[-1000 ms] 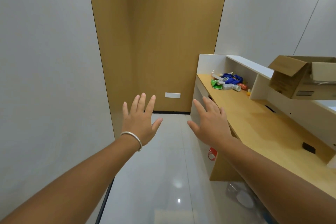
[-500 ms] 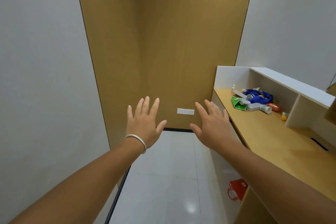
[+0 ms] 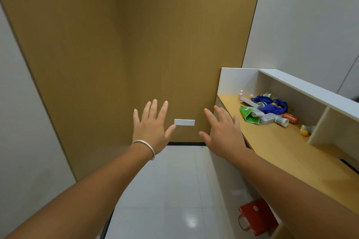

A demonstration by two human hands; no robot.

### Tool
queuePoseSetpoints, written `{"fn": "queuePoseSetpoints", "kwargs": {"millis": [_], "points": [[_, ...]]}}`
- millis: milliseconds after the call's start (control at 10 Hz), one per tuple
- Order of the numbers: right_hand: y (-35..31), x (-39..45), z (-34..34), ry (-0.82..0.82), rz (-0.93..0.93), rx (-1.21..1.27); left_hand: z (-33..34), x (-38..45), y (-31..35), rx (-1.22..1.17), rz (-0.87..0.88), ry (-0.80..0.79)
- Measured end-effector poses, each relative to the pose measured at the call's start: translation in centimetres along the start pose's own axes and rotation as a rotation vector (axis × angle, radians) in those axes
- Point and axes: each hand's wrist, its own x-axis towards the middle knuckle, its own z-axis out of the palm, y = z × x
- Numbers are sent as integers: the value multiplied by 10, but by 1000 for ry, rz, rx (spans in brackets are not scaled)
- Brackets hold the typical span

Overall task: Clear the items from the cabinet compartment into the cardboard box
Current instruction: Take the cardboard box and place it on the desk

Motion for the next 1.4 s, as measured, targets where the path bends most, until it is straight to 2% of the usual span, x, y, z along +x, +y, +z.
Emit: {"fn": "queuePoseSetpoints", "kwargs": {"millis": [200, 400, 600, 800, 1100, 1400], "points": [[9, 106, 37, -23, 35, -82, 48, 112, -35, -71, 9, 11], [13, 183, 82, -57, 75, -85, 95, 189, -64, -72, 9, -27], [26, 256, 122, -59, 73, -43, 143, 254, -68, -70, 16, -60], [67, 345, 159, -12, 55, 10, 186, 341, -56, -68, 9, -70], [177, 447, 183, 40, 102, -21, 233, 474, 23, -128, 88, -88], [309, 458, 187, 44, 339, -96, 301, 560, 169, -234, 382, -121]]}}
